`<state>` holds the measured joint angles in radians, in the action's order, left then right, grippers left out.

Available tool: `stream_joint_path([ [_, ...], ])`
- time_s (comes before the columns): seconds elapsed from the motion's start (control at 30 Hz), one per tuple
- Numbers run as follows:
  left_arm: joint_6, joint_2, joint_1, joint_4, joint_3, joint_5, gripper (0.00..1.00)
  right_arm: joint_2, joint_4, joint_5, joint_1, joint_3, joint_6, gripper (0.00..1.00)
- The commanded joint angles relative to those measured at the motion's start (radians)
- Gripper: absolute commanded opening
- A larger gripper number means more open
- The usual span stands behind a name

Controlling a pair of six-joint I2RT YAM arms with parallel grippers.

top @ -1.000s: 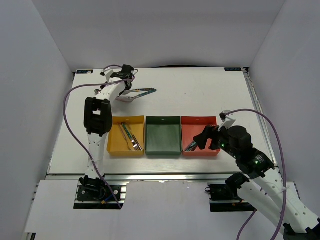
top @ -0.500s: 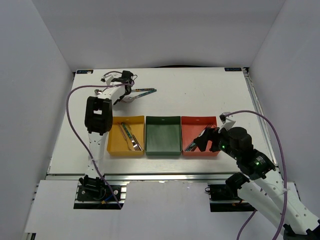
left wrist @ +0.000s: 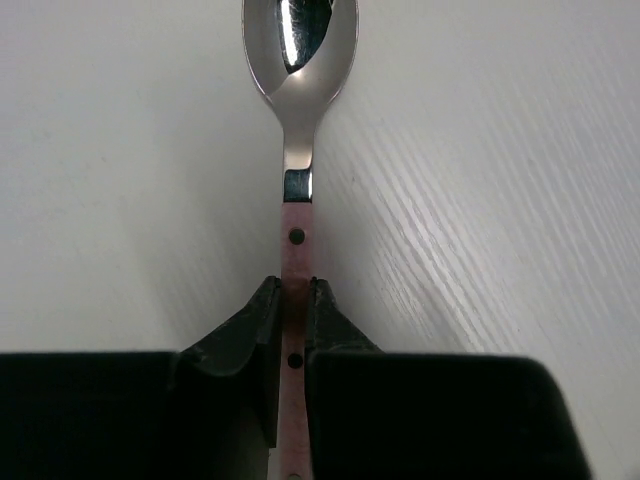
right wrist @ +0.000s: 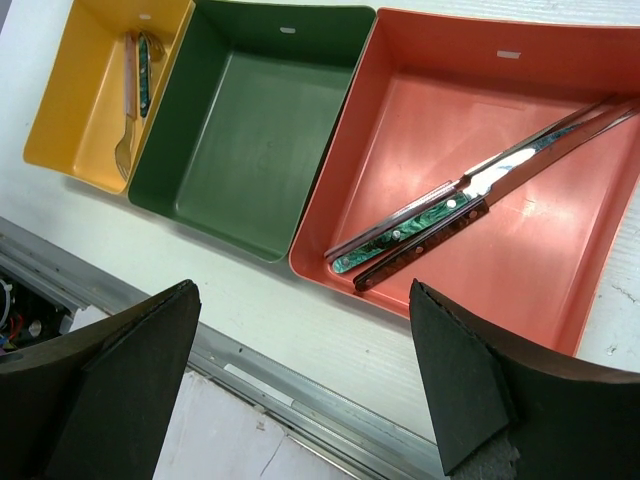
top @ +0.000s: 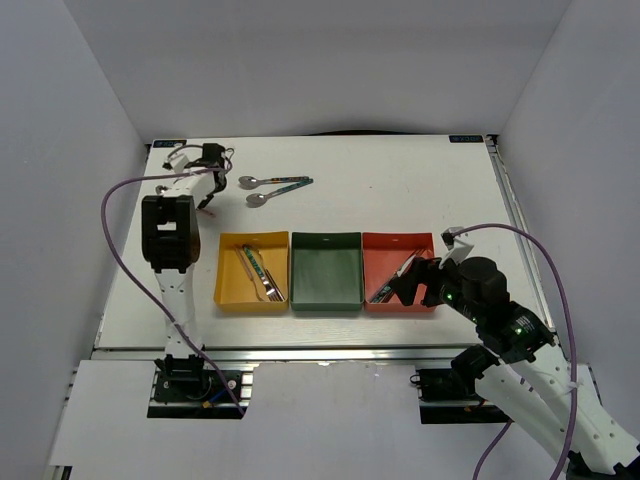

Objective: Sort the eating utensils into containers

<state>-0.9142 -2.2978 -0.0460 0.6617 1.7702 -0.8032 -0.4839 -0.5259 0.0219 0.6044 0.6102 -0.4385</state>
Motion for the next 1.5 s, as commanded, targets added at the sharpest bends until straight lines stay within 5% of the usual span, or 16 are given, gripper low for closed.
stream_joint_path([
  [0.0, 0.101, 0.223, -0.005, -0.066, 0.011, -0.014, 0.0, 0.008, 0.004, -0.011, 0.0, 0.011, -0.006, 0.89],
  [0.13, 0.176, 0.389, -0.028, -0.14, -0.015, 0.013, 0.0, 0.018, 0.007, -0.013, 0.0, 0.01, -0.012, 0.89],
  [0.33, 0.095, 0.645, -0.251, -0.056, -0.184, -0.053, 0.0, 0.03, 0.007, 0.024, 0.0, 0.019, -0.016, 0.89],
  [0.6, -0.398, 0.89, -0.722, -0.074, -0.644, -0.131, 0.0, 0.007, -0.042, 0.111, 0.0, 0.114, 0.003, 0.89],
  [0.77, -0.543, 0.807, -0.958, -0.041, -0.654, -0.212, 0.0, 0.018, -0.057, 0.128, 0.0, 0.114, 0.014, 0.89],
  [1.33, -0.572, 0.592, -1.048, -0.181, -0.626, -0.096, 0.0, 0.03, -0.063, 0.112, 0.0, 0.089, 0.018, 0.89],
  [1.47, -0.597, 0.581, -1.062, -0.192, -0.62, -0.079, 0.13, 0.031, -0.069, 0.11, 0.0, 0.095, 0.021, 0.89],
])
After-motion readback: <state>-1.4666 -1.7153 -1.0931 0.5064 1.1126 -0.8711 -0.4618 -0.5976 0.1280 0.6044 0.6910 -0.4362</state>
